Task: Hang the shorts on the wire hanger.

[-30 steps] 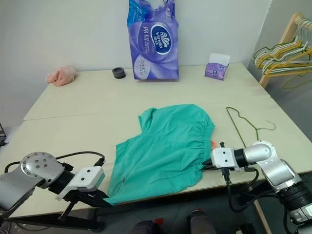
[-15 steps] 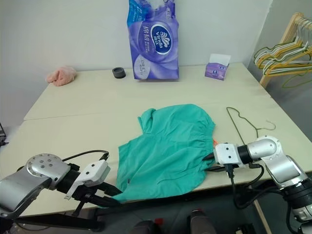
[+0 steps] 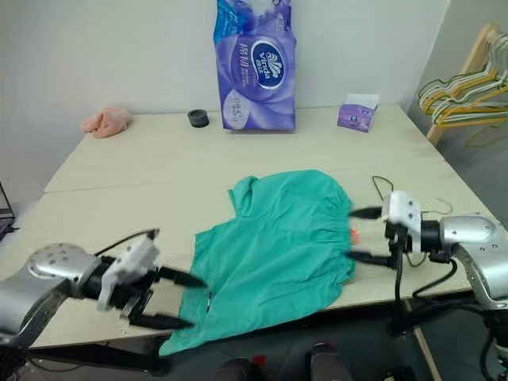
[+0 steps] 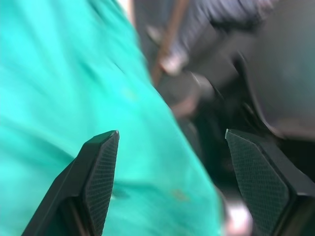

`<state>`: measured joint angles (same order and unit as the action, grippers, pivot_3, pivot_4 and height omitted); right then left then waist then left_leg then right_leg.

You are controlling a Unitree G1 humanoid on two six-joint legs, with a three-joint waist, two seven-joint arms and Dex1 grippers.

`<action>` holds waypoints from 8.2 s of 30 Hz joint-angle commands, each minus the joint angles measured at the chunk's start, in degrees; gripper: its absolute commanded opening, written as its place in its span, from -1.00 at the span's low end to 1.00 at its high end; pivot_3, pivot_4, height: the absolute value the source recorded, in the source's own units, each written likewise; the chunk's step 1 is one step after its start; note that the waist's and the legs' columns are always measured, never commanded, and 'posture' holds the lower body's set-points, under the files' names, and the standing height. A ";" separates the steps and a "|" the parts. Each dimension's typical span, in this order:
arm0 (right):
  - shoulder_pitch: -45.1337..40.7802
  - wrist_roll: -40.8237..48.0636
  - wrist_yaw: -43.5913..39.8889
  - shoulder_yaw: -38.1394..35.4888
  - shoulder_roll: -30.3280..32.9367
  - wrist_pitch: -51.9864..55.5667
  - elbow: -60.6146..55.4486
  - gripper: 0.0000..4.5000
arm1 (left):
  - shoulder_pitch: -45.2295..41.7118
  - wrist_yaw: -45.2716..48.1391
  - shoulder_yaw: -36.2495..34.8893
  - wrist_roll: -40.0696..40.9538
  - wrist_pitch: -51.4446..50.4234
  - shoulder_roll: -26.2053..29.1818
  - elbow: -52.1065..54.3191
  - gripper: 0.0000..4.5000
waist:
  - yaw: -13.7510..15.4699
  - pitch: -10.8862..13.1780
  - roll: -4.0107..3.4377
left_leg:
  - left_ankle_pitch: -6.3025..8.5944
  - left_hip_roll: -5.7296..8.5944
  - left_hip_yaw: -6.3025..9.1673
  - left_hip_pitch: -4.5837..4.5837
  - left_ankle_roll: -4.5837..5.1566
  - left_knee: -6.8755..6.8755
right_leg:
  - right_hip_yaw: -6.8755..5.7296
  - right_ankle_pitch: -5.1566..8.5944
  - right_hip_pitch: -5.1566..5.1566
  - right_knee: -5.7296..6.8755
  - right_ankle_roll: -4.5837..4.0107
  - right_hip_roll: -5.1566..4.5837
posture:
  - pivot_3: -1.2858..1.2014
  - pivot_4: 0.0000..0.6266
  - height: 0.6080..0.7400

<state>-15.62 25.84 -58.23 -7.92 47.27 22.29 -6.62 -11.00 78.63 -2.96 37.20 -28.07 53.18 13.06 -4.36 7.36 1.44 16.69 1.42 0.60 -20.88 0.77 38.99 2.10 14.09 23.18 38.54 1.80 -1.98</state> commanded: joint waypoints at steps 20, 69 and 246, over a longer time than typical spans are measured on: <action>-12.99 -16.66 32.84 -0.86 -8.41 15.32 33.42 1.00 | -26.75 -5.10 11.72 -3.64 -5.25 -9.51 0.69 0.63 | -4.33 0.06 -0.07 | 0.07 -0.14 -0.25 0.01 0.03 -0.15 | 0.37 -0.05 0.08 -0.10 -0.04 0.59 | -0.14 -0.62 1.00; -21.10 -36.13 19.10 18.64 -5.61 -32.80 3.32 -1.00 | -35.58 2.89 10.76 -19.55 9.56 -12.05 -33.23 0.99 | -6.81 0.04 -0.08 | 0.21 -0.14 -0.18 -0.26 0.00 -0.14 | 0.33 -0.33 0.15 -0.61 0.38 0.19 | -0.15 -0.68 1.00; -14.88 14.01 18.31 0.27 -8.57 66.99 3.87 -1.00 | -22.91 -7.30 5.17 -15.39 6.29 -15.77 -20.32 -0.01 | -6.89 0.22 -0.22 | 0.23 -0.03 0.12 -0.63 0.05 -0.05 | 0.04 -0.33 0.26 -0.71 0.40 0.01 | -0.18 -0.62 1.00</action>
<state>-28.40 39.43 -40.86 -6.16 39.57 88.24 -3.14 -32.31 71.75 4.08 20.58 -22.06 37.45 -7.72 -11.25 7.58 1.22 16.92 1.39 0.73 -21.51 0.81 38.94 2.14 13.77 23.44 37.83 2.20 -1.97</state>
